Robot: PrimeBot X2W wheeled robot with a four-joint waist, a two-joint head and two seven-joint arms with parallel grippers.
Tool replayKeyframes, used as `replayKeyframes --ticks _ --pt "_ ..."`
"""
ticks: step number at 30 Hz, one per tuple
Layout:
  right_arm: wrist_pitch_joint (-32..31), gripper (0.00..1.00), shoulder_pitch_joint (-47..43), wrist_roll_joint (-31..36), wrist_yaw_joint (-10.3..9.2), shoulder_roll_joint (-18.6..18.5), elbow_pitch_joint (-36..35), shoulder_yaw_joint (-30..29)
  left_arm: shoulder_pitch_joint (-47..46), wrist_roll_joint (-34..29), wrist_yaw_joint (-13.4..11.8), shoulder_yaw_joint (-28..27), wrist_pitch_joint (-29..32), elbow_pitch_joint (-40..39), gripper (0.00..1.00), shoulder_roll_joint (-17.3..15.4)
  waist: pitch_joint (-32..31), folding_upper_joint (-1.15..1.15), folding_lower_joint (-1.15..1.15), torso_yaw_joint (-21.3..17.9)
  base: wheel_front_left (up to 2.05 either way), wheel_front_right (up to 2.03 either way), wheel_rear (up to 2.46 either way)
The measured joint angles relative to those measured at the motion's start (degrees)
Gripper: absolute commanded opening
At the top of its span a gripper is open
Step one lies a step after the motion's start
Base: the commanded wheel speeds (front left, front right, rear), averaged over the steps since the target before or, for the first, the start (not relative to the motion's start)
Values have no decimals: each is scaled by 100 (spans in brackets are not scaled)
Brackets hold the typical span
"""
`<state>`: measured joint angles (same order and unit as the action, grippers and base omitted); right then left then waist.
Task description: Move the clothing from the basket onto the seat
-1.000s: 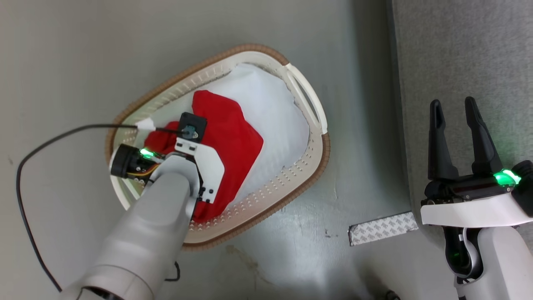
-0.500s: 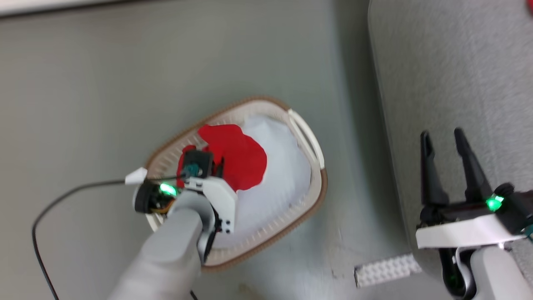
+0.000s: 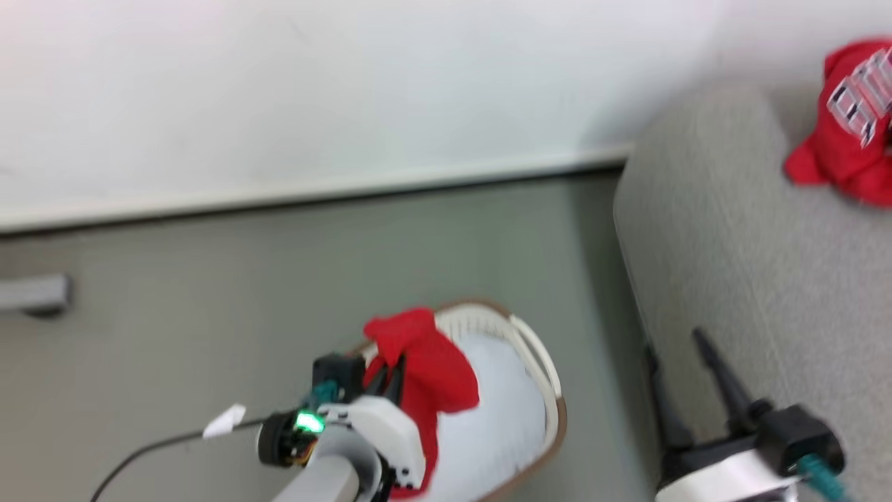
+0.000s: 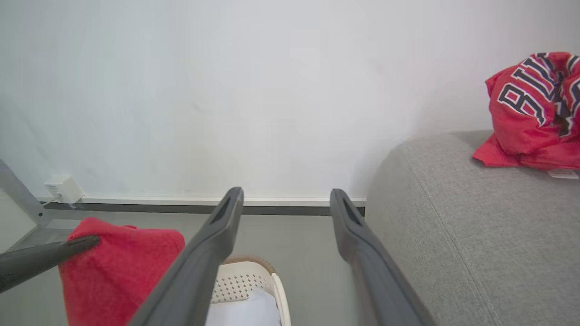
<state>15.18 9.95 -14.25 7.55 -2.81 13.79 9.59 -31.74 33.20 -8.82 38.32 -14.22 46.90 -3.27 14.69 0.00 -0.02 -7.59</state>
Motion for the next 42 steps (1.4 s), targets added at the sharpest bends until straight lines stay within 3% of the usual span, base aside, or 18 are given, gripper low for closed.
replayKeyframes --ticks 5,11,16,21,27,33,35,42 --pt "-1 100 -223 144 0 3 115 453 606 54 -192 -48 24 -938 0 -310 -740 0 0 134 0 0 0" --pt "0 100 -310 319 0 0 108 884 1180 45 -587 -54 448 -2659 0 -848 -1399 0 0 265 0 0 0" --pt "0 100 -306 417 0 -23 83 1425 1485 -110 -946 -5 902 -4142 0 -1306 -1632 0 0 365 0 0 0" --pt "-1 100 -75 454 0 -159 30 2097 1600 -229 -1125 127 1327 -5207 0 -1563 -1659 0 1 391 0 0 0" --pt "-1 100 433 457 0 -271 15 2722 1619 -338 -1112 390 1669 -5857 0 -1651 -1637 0 2 351 0 0 0" --pt "0 100 783 372 0 -326 313 3128 1639 -268 -881 660 1852 -6057 0 -1603 -1633 0 2 323 0 0 0" --pt "0 0 866 224 0 -324 431 3279 1646 -201 -832 690 1874 -6068 0 -1595 -1635 0 2 322 0 0 0" --pt "-1 0 961 -287 0 -383 524 3297 1667 -145 -826 682 1853 -5985 0 -1605 -1645 0 2 310 0 0 0"
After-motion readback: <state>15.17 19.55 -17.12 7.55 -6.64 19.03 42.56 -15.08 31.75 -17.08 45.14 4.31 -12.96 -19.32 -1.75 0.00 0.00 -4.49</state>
